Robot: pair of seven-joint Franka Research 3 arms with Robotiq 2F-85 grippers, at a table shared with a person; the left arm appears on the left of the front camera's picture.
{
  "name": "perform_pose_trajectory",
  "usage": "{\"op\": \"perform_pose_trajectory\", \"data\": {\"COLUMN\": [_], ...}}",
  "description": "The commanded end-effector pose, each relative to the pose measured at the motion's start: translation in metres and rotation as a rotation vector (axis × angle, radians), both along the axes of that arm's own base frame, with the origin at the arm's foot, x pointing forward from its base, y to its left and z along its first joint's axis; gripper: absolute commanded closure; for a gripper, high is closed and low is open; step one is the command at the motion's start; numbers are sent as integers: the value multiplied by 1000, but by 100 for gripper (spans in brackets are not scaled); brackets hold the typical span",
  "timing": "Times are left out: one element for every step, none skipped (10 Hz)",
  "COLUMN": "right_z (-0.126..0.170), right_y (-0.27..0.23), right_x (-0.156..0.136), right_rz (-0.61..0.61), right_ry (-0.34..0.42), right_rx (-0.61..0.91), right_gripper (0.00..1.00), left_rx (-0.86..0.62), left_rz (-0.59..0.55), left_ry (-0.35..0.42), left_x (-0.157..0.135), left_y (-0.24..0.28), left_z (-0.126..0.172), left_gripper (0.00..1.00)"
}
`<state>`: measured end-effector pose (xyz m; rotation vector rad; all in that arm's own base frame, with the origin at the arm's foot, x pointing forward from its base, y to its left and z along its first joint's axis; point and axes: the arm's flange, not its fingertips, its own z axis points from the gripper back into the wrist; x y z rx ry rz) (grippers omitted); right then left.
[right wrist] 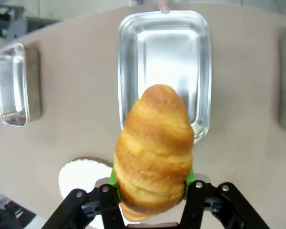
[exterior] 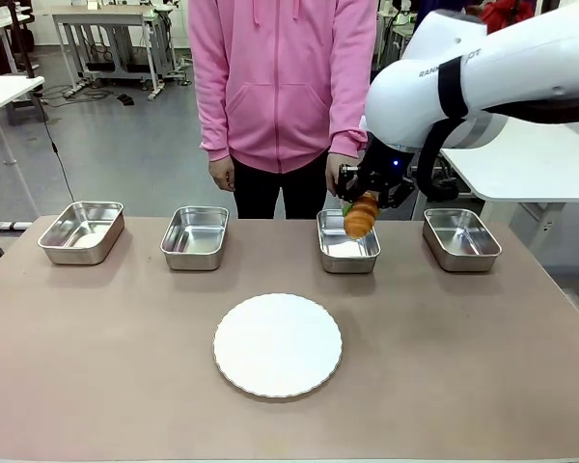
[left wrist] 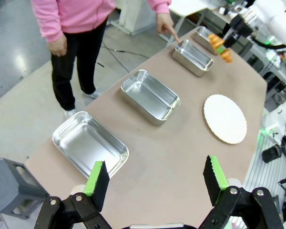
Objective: Place the bread in the container.
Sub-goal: Place the Butter Roll into the Airtight Container indicated by the human.
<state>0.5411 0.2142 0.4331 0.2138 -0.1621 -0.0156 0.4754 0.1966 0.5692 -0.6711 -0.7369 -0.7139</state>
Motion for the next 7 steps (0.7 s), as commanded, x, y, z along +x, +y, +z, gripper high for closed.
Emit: {"op": "perform_pose_trajectory", "data": {"right_z": [-6, -18, -33, -44, -52, -58, -60], "right_y": [-2, 1, 4, 7, 10, 12, 10], "right_x": [29, 37, 45, 52, 58, 59, 61], "right_rz": [97, 129, 138, 154, 182, 200, 199], "right_ry": [51, 43, 49, 46, 43, 32, 18], "right_rx": [-6, -4, -1, -22, -26, -45, -41], "right_gripper": [44, 44, 44, 44, 44, 44, 44], "left_rx": [0, 0, 0, 0, 0, 0, 0], "left_rz": [-9, -9, -9, -9, -9, -9, -9], "left_ry": [-10, -10, -10, -10, -10, -10, -10], "left_x": [-2, -2, -2, -2, -2, -2, -2], "left_y": [-1, -1, -1, -1, -1, -1, -1], "left_z": [0, 0, 0, 0, 0, 0, 0], "left_gripper": [0, 0, 0, 0, 0, 0, 0]}}
